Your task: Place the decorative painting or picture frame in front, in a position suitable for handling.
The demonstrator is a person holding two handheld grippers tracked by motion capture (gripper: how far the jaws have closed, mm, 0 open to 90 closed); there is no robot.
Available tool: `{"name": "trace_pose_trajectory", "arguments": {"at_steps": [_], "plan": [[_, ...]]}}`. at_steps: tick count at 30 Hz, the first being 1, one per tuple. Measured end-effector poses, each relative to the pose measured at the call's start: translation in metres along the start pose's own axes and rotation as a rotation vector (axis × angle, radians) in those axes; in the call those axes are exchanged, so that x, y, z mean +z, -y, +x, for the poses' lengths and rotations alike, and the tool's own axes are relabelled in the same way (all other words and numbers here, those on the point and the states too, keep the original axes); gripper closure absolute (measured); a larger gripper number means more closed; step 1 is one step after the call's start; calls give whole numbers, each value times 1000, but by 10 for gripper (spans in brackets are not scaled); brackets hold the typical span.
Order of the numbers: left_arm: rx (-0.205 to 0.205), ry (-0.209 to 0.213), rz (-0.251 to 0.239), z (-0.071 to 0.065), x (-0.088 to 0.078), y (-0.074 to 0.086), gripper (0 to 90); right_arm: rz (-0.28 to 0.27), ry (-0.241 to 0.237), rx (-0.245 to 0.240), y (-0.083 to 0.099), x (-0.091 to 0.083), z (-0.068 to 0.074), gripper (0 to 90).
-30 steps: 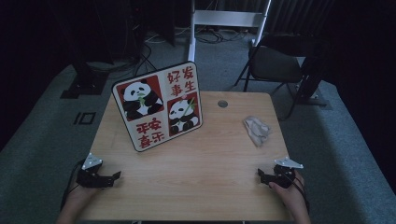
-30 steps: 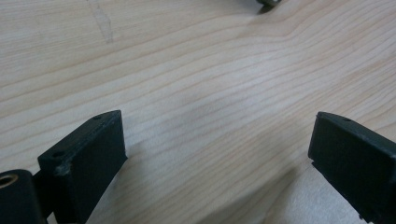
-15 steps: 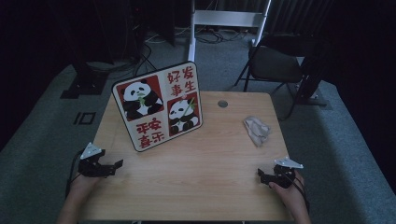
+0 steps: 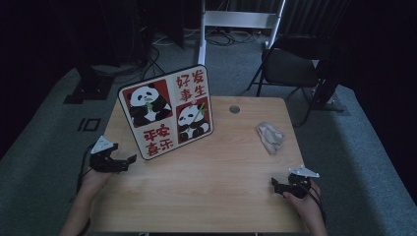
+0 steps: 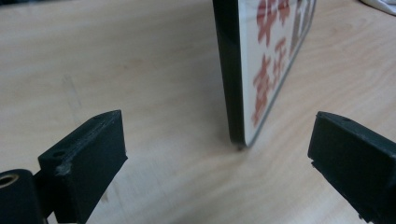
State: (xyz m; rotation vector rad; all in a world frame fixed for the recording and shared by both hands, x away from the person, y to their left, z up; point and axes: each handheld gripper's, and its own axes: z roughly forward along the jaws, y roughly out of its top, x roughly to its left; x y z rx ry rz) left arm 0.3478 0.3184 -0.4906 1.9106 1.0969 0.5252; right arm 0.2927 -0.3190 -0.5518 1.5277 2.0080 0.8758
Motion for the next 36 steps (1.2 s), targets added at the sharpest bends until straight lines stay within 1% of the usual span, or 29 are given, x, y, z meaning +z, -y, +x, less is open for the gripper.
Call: {"name": "trace_pose_trajectory", "arguments": {"at_steps": [4, 5, 8, 12, 14, 15, 17, 18, 19, 20, 22, 23, 25, 26, 30, 34, 35, 36], "plan": [[2, 9, -26, 1, 2, -12, 46, 0, 0, 0, 0, 0, 0, 122], [2, 12, -39, 1, 2, -17, 47, 0, 0, 0, 0, 0, 0, 122], [11, 21, -58, 1, 2, -25, 55, 0, 0, 0, 0, 0, 0, 122], [25, 16, -77, 1, 2, -40, 55, 0, 0, 0, 0, 0, 0, 122], [29, 25, -85, 2, 1, -47, 55, 0, 0, 0, 0, 0, 0, 122], [35, 17, -96, 2, 0, -52, 55, 0, 0, 0, 0, 0, 0, 122], [31, 26, -113, 3, -1, -58, 56, 0, 0, 0, 0, 0, 0, 122], [27, 21, -121, 3, -1, -60, 56, 0, 0, 0, 0, 0, 0, 122], [26, 28, -124, 4, -1, -63, 55, 0, 0, 0, 0, 0, 0, 122], [28, 23, -130, 4, -1, -65, 55, 0, 0, 0, 0, 0, 0, 122], [22, 28, -140, 6, -1, -69, 56, 0, 0, 0, 0, 0, 0, 122], [22, 24, -152, 6, -1, -71, 55, 0, 0, 0, 0, 0, 0, 122], [17, 33, -159, 7, 0, -75, 55, 0, 0, 0, 0, 0, 0, 122], [18, 31, -164, 8, 0, -77, 56, 0, 0, 0, 0, 0, 0, 122], [21, 45, -171, 9, 3, -87, 57, 0, 0, 0, 0, 0, 0, 122], [14, 53, -191, 13, 5, -95, 69, 0, 0, 0, 0, 0, 0, 122], [7, 64, -196, 13, 6, -97, 69, 0, 0, 0, 0, 0, 0, 122], [8, 57, -196, 14, 7, -99, 75, 0, 0, 0, 0, 0, 0, 122]]}}
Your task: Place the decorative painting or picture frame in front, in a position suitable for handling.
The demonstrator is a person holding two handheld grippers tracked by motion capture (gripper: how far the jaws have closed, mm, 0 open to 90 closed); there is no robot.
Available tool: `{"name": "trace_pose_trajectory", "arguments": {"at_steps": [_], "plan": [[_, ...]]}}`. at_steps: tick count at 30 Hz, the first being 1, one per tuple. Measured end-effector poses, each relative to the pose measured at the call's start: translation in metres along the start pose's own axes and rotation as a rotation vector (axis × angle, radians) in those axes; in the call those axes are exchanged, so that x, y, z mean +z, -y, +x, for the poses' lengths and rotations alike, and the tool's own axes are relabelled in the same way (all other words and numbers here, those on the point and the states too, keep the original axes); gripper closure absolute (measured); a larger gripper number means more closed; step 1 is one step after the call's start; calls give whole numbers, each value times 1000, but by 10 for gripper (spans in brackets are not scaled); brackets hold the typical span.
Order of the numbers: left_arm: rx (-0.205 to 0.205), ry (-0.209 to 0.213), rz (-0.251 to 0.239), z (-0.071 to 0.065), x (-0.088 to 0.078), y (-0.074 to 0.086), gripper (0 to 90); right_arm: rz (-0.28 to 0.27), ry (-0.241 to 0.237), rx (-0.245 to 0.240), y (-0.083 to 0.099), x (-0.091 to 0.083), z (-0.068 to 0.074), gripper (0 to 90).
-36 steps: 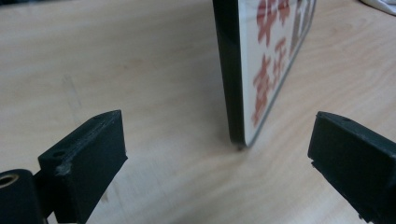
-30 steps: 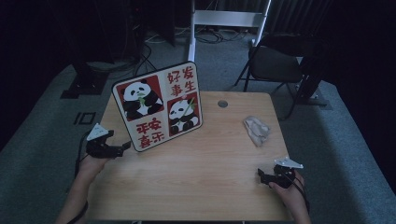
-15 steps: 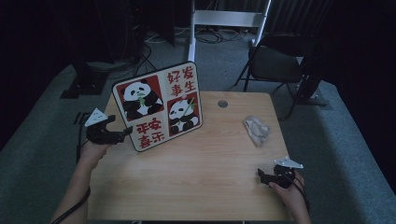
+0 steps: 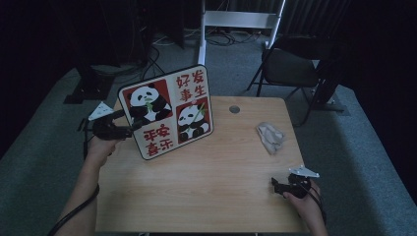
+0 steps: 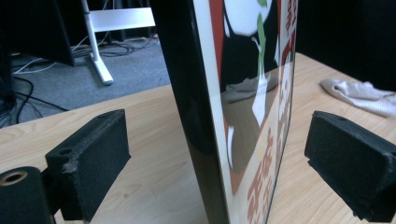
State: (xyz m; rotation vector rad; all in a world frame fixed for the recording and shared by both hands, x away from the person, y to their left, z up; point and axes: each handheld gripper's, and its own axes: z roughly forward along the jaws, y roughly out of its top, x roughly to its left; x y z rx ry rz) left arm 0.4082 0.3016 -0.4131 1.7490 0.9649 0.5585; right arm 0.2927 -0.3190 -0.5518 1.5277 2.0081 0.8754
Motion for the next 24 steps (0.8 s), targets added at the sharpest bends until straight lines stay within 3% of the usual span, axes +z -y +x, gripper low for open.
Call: {"name": "trace_pose_trajectory", "arguments": {"at_steps": [9, 17, 22, 24], "plan": [[-36, 46, -25, 2, 8, -3, 254, 0, 0, 0, 0, 0, 0, 122], [-7, 62, -36, -3, 11, -2, 470, 0, 0, 0, 0, 0, 0, 122], [-33, 82, -64, 2, 9, 0, 628, -1, 0, 0, 0, 0, 0, 122], [-56, 114, -72, 4, 7, 2, 659, 0, 0, 0, 0, 0, 0, 122]]}}
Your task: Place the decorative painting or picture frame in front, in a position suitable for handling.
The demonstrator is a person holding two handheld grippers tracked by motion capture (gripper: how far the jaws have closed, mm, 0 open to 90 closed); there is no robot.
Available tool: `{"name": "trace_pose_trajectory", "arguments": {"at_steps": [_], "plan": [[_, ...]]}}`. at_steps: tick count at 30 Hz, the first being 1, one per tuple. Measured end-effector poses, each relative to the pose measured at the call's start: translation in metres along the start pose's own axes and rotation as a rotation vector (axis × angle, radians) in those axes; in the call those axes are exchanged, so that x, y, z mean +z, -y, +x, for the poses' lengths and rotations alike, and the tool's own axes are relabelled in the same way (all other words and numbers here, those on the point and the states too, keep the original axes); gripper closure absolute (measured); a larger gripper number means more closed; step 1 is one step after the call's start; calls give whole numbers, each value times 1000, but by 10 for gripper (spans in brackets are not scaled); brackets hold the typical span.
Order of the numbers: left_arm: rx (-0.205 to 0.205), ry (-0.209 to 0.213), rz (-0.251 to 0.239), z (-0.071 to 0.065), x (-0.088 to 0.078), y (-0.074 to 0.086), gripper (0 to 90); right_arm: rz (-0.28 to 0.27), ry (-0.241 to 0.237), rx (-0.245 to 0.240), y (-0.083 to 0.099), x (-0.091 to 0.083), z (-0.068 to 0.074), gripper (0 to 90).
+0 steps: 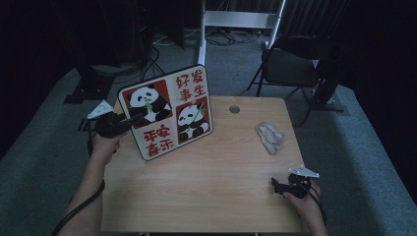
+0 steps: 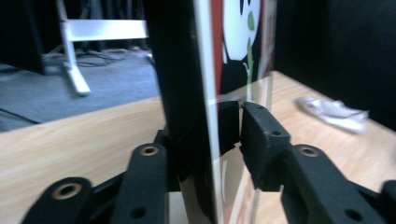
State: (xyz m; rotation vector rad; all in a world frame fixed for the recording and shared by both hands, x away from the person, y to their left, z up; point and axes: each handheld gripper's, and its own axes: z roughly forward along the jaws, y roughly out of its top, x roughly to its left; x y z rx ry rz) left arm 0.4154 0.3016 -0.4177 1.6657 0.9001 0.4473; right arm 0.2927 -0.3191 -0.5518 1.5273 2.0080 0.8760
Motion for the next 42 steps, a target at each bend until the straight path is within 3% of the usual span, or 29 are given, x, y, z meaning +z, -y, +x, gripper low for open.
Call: {"name": "trace_pose_trajectory", "arguments": {"at_steps": [7, 19, 30, 42], "plan": [[-28, 42, -11, -5, -5, 4, 712, 0, 0, 0, 0, 0, 0, 122], [-60, 60, -46, -29, -11, 14, 795, 0, 0, 0, 0, 0, 0, 122], [-63, 4, -54, -57, -13, 17, 814, 0, 0, 0, 0, 0, 0, 122], [-25, -47, -60, -83, -13, 19, 816, 1, 0, 0, 0, 0, 0, 122]]}}
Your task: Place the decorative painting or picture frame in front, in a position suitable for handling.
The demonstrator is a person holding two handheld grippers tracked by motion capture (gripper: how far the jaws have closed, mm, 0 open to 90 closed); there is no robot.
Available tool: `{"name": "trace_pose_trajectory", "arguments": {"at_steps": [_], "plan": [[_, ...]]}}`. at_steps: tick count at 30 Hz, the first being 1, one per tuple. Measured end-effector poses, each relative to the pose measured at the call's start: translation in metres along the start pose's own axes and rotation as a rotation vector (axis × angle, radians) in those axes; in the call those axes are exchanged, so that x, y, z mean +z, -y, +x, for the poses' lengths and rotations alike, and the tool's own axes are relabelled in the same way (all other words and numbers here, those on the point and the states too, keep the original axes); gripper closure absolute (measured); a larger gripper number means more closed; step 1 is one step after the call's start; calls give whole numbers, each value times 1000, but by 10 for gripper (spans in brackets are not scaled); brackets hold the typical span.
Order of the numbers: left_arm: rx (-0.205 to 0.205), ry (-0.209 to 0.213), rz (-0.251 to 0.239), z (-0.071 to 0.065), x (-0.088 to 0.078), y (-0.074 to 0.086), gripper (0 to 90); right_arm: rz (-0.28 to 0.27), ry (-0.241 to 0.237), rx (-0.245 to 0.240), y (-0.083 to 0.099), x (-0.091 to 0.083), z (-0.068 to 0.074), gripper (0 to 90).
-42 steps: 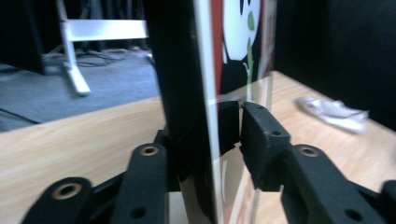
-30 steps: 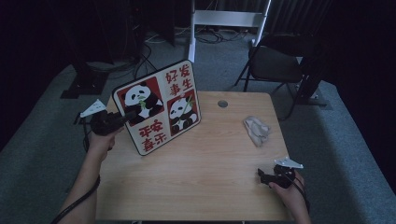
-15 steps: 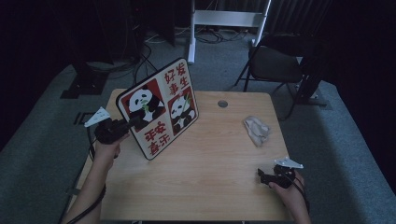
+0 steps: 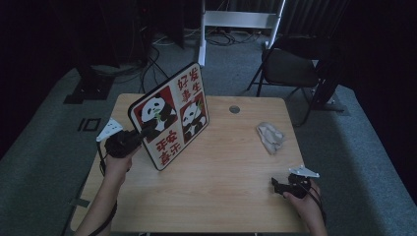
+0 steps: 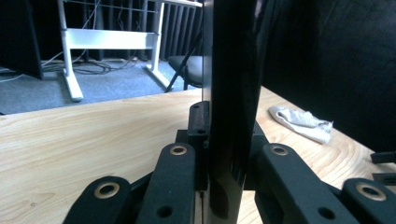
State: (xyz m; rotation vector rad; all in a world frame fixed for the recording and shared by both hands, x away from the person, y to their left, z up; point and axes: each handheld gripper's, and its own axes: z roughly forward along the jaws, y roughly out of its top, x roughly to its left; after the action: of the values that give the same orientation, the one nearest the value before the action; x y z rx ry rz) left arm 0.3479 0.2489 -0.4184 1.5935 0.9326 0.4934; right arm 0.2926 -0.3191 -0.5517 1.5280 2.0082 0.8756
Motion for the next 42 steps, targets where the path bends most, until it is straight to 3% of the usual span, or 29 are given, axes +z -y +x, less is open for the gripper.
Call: {"name": "trace_pose_trajectory", "arguments": {"at_steps": [7, 14, 26, 33, 42], "plan": [[52, -30, -5, -23, 0, 2, 816, 0, 0, 0, 0, 0, 0, 122], [32, -48, -12, -35, 0, 5, 815, 0, 0, 0, 0, 0, 0, 122], [35, -23, -9, -53, -2, 9, 815, 0, 0, 0, 0, 0, 0, 122], [29, 17, -7, -62, -6, 13, 815, 0, 0, 0, 0, 0, 0, 122], [53, 54, 6, -81, -9, 16, 815, -1, 0, -1, 0, 0, 0, 122]]}}
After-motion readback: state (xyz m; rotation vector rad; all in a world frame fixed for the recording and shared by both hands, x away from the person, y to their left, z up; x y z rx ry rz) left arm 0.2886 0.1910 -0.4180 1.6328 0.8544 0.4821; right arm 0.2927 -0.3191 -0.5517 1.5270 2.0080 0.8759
